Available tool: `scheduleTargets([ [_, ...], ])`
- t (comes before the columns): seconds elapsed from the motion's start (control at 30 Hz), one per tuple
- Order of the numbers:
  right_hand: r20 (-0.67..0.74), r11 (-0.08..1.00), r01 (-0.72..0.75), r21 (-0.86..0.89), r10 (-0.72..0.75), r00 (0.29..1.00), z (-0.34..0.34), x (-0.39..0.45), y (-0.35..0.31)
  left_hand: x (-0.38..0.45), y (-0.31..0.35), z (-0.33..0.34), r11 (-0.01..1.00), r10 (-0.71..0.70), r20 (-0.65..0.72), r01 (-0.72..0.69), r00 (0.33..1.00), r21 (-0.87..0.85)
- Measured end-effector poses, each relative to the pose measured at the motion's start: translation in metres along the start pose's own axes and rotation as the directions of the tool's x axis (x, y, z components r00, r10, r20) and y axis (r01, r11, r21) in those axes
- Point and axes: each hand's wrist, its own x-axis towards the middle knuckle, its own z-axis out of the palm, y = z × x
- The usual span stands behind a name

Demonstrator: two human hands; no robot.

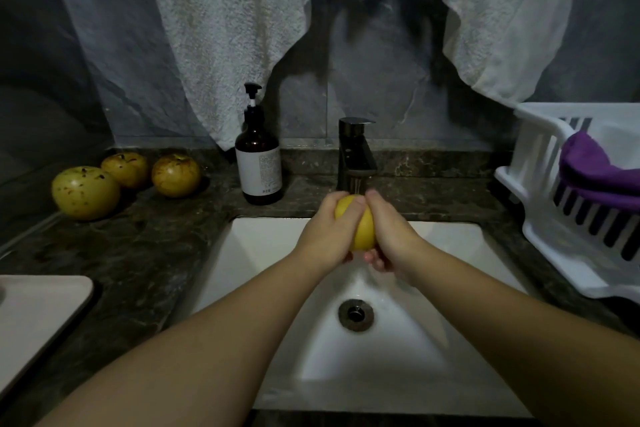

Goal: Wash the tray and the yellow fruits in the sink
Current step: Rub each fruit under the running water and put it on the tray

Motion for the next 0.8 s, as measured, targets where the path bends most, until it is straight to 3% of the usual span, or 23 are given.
scheduleTargets([
  [0.1, -0.040, 0.986, 0.161, -0.045, -0.163, 0.986, 0.001, 0.001, 0.003, -0.002, 0.005, -0.001, 0.986, -0.096, 0.043, 0.101, 0.994, -0.136],
  [0.17, 0.001, 0.999, 0.044, 0.028, -0.044, 0.999, 0.002, 0.001, 0.000, 0.000, 0.003, -0.001, 1.000, -0.013, -0.006, 0.013, 1.000, -0.015],
  [0.23, -0.015, 1.000, 0.016, 0.017, -0.016, 1.000, 0.001, 0.001, -0.001, -0.001, 0.002, 0.000, 0.997, -0.040, 0.006, 0.040, 0.999, -0.066],
  [0.33, -0.067, 0.966, 0.204, -0.157, -0.217, 0.974, -0.001, 0.002, 0.002, -0.004, 0.007, -0.003, 0.942, -0.173, 0.145, 0.207, 0.974, -0.266],
  [0.47, 0.027, 0.998, -0.046, 0.043, 0.045, 0.999, 0.002, -0.001, -0.002, 0.000, 0.002, -0.004, 0.990, -0.057, 0.001, 0.056, 0.998, -0.128],
  [0.6, -0.045, 0.926, 0.283, -0.249, -0.303, 0.952, 0.002, 0.001, 0.002, -0.003, 0.008, -0.008, 0.913, -0.223, 0.154, 0.262, 0.963, -0.314],
  [0.63, -0.030, 0.938, 0.265, -0.223, -0.278, 0.960, 0.003, 0.000, 0.003, -0.001, 0.007, -0.009, 0.928, -0.211, 0.123, 0.238, 0.970, -0.286],
  [0.73, 0.012, 0.998, -0.028, 0.057, 0.027, 1.000, 0.008, 0.001, -0.005, 0.000, 0.005, -0.008, 0.989, -0.050, -0.016, 0.047, 0.999, -0.137],
  [0.77, -0.009, 0.999, -0.022, 0.048, 0.023, 1.000, 0.009, 0.002, -0.007, -0.001, 0.004, -0.006, 0.985, -0.049, -0.011, 0.046, 0.999, -0.165],
  [0.8, -0.053, 0.997, 0.070, -0.033, -0.072, 0.996, 0.009, 0.002, -0.008, -0.002, 0.005, -0.006, 0.971, -0.081, 0.019, 0.083, 0.997, -0.226],
])
